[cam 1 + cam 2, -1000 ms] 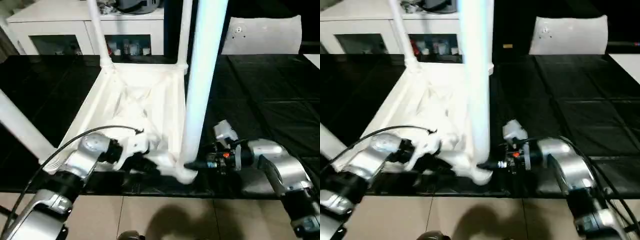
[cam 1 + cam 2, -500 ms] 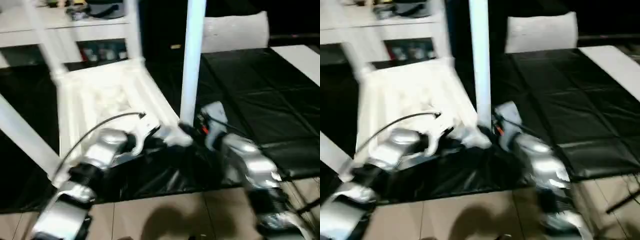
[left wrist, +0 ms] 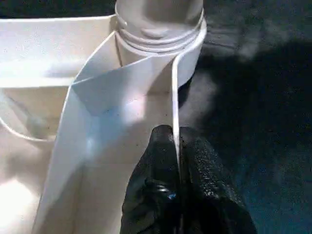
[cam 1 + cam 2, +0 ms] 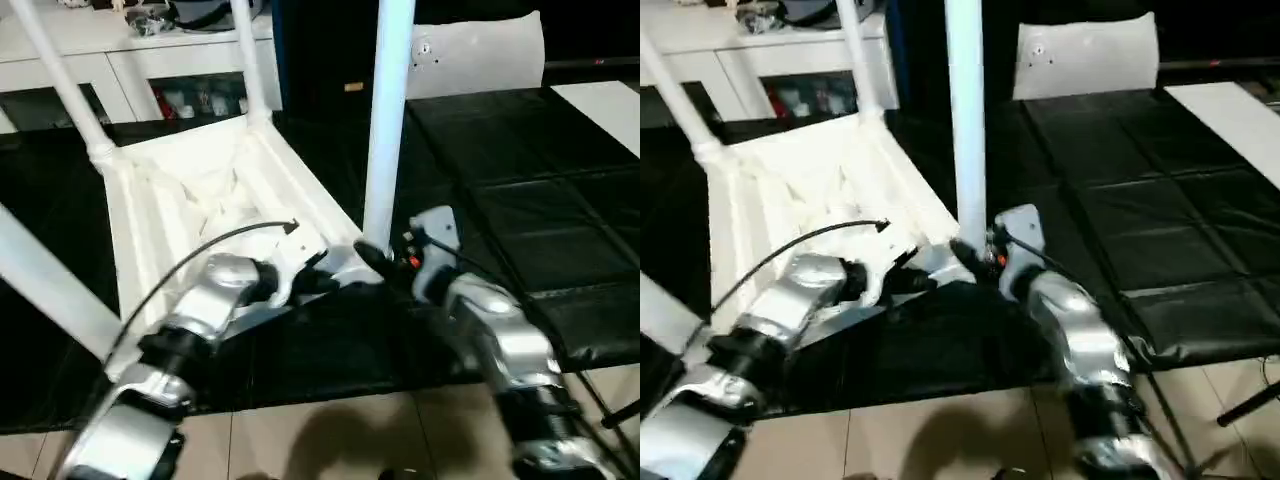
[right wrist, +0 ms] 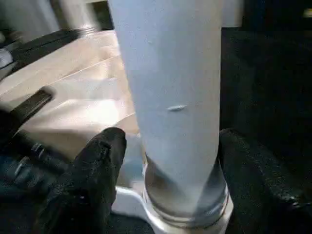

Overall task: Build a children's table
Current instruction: Rotate leg to tighten

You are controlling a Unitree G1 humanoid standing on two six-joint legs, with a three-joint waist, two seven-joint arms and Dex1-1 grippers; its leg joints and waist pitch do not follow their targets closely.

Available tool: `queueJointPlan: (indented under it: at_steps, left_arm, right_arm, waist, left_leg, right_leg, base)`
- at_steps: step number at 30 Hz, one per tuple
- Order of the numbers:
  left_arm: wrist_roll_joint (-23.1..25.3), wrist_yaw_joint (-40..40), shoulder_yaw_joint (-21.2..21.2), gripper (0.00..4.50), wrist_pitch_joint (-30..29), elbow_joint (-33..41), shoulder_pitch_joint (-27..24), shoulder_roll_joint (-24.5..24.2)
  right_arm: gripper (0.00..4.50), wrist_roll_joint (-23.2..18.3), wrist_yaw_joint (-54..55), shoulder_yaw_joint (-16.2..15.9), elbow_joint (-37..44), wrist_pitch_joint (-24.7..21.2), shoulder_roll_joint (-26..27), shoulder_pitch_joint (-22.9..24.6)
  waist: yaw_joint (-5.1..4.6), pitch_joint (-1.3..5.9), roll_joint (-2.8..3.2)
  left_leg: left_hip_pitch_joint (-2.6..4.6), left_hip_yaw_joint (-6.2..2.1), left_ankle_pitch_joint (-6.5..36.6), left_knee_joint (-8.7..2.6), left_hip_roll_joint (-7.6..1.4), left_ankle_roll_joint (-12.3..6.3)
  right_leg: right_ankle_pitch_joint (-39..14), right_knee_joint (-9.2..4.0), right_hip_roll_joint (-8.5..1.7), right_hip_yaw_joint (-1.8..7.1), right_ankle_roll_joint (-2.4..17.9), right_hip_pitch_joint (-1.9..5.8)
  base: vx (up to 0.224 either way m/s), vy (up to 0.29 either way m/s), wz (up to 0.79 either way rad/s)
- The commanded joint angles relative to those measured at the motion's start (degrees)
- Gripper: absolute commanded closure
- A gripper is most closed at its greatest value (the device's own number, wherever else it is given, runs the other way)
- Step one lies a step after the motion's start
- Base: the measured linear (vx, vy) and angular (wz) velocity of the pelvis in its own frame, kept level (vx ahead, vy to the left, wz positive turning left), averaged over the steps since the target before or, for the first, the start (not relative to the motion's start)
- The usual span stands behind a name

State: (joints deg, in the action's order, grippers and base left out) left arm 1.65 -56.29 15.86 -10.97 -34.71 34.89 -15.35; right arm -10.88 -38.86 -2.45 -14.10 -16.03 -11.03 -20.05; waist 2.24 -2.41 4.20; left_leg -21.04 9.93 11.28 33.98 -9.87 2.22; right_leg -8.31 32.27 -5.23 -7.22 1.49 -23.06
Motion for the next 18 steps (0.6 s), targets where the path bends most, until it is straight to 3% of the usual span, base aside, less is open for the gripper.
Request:
queueJointPlan:
  at_steps: [1, 2, 5, 6, 10, 12, 14, 16, 18]
  left_arm:
    - [-2.13, -8.17, 2.1, 4.5, 4.48, 3.62, -1.35, -1.97]
    - [-2.38, -10.62, 2.78, 4.5, 5.31, 4.25, -1.94, -2.9]
    - [-3.43, -14.85, 3.34, 4.5, 5.98, 5.23, -2.74, -4.41]
    - [-3.62, -16.05, 3.59, 4.5, 6.19, 5.47, -2.9, -4.97]
    - [-2.84, -21.34, 5.16, 4.5, 9.21, 4.85, -2.82, -8.08]
    - [-2.56, -22.66, 5.51, 4.5, 10.05, 4.59, -2.68, -8.91]
    - [-2.84, -24.52, 5.89, 4.5, 10.43, 4.85, -2.56, -9.74]
    - [-3.08, -26.36, 6.18, 4.5, 10.59, 5.45, -2.66, -10.25]
    - [-2.84, -27.91, 6.76, 4.5, 11.06, 6.02, -2.74, -10.98]
  right_arm:
    - [0.96, -2.07, -8.83, -2.59, 1.86, 1.18, -2.63, 1.11]
    - [0.7, -2.53, -11.3, -2.63, 2.08, 1.45, -4.06, 1.42]
    - [0.7, -3.81, -17.23, -3.04, 2.17, 1.89, -6.93, 1.73]
    - [0.7, -4.05, -19.03, -3.3, 2.15, 2.05, -7.82, 1.74]
    - [0.7, -5.24, -28.06, -5.4, 1.87, 3.24, -11.86, 1.12]
    - [0.7, -5.73, -30.63, -6.14, 1.41, 3.44, -12.76, 0.73]
    - [0.94, -6.24, -34.04, -7.28, 0.84, 3.44, -13.77, 0.1]
    - [1.03, -6.23, -36.66, -8.18, 0.33, 3.34, -14.38, -0.44]
    - [1.2, -6.17, -39.09, -9.02, -0.47, 3.23, -14.78, -1.31]
  waist:
    - [0.46, 4.06, -0.59]
    - [0.61, 4.02, -0.65]
    - [1.37, 3.97, -0.51]
    - [1.72, 3.89, -0.91]
    - [3.01, 3.77, -0.83]
    - [3.2, 3.61, -1.5]
    - [3.35, 3.56, -1.33]
    - [3.54, 3.44, -2.04]
    - [3.79, 3.45, -1.83]
  left_leg:
    - [0.11, -1.28, 8.99, -3.62, -3.18, -5.87]
    - [0.11, -1.27, 9.37, -3.65, -3.33, -5.95]
    - [0.45, -0.97, 9.54, -3.6, -3.54, -5.92]
    - [0.46, -0.89, 10.15, -3.64, -3.57, -5.87]
    - [0.76, -0.95, 11.6, -3.73, -3.78, -4.8]
    - [0.51, -0.95, 11.44, -3.81, -3.74, -4.59]
    - [0.55, -0.95, 12.16, -3.75, -3.59, -4.31]
    - [0.47, -0.95, 11.87, -3.75, -3.54, -4.19]
    - [0.63, -1.05, 11.97, -3.74, -3.64, -3.55]
  right_leg:
    - [-14.32, -3.2, -4.24, 3.17, 9.72, 3.82]
    - [-14.32, -3.13, -4.3, 3.27, 9.82, 3.85]
    - [-14.43, -3.16, -4.09, 3.32, 10.34, 3.36]
    - [-15.06, -3.07, -4.04, 3.34, 10.31, 3.38]
    - [-19.0, -3.33, -4.25, 3.44, 9.09, 3.09]
    - [-19.62, -3.3, -4.32, 3.56, 8.73, 3.1]
    - [-21.84, -3.38, -4.41, 3.5, 8.37, 3.08]
    - [-24.08, -3.55, -4.55, 3.54, 7.61, 3.05]
    - [-25.76, -3.67, -4.59, 3.54, 7.2, 2.9]
  base:
    - [0.0, 0.0, 0.0]
    - [0.0, 0.0, 0.0]
    - [0.0, 0.0, 0.0]
    - [0.0, 0.0, 0.0]
    - [0.0, 0.0, 0.0]
    - [0.0, 0.0, 0.0]
    - [0.0, 0.0, 0.0]
    - [0.0, 0.0, 0.0]
    - [0.0, 0.0, 0.0]
